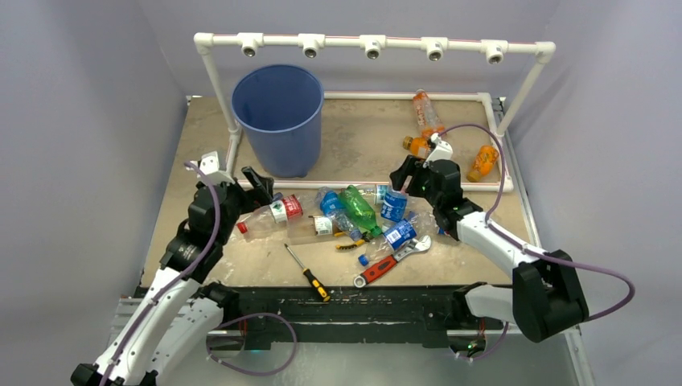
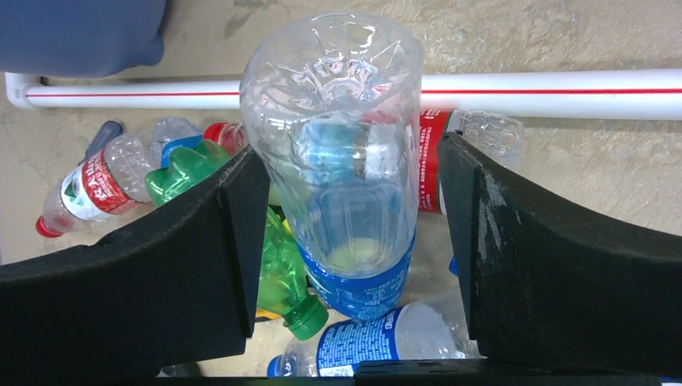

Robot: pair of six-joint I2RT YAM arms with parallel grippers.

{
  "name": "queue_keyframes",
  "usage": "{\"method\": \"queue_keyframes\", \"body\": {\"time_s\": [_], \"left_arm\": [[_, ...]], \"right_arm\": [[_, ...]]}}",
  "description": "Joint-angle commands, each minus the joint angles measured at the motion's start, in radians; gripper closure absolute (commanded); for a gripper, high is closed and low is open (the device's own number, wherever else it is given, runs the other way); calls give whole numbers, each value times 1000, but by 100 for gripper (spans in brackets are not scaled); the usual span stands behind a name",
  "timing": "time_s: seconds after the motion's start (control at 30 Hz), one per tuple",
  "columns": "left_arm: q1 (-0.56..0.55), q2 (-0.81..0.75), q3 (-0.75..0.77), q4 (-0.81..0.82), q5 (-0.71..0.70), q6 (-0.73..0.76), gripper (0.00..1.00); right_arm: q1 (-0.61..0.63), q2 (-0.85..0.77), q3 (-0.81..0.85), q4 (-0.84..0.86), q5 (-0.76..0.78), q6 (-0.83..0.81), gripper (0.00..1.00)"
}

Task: Put the plastic bottles in the bin
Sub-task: Pick up the plastic bottle at the center of the board.

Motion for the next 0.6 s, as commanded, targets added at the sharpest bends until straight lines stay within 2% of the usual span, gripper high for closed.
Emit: {"method": "queue_keyframes", "body": {"time_s": [0.0,0.27,0.43,0.57], "left_arm": [[4,-54,1,47,20,24,5],[4,-80,-12,59,32,16,6],[4,-59,-9,59,61,16,7],[4,-52,-10,68,74,17,8]], "right_arm": [[-3,22,41,66,-19,9,26],[-3,61,49,70,-31,7,31],[-3,62,51,77,-35,10,50],[-3,17,50,63,-29,11,57]]}}
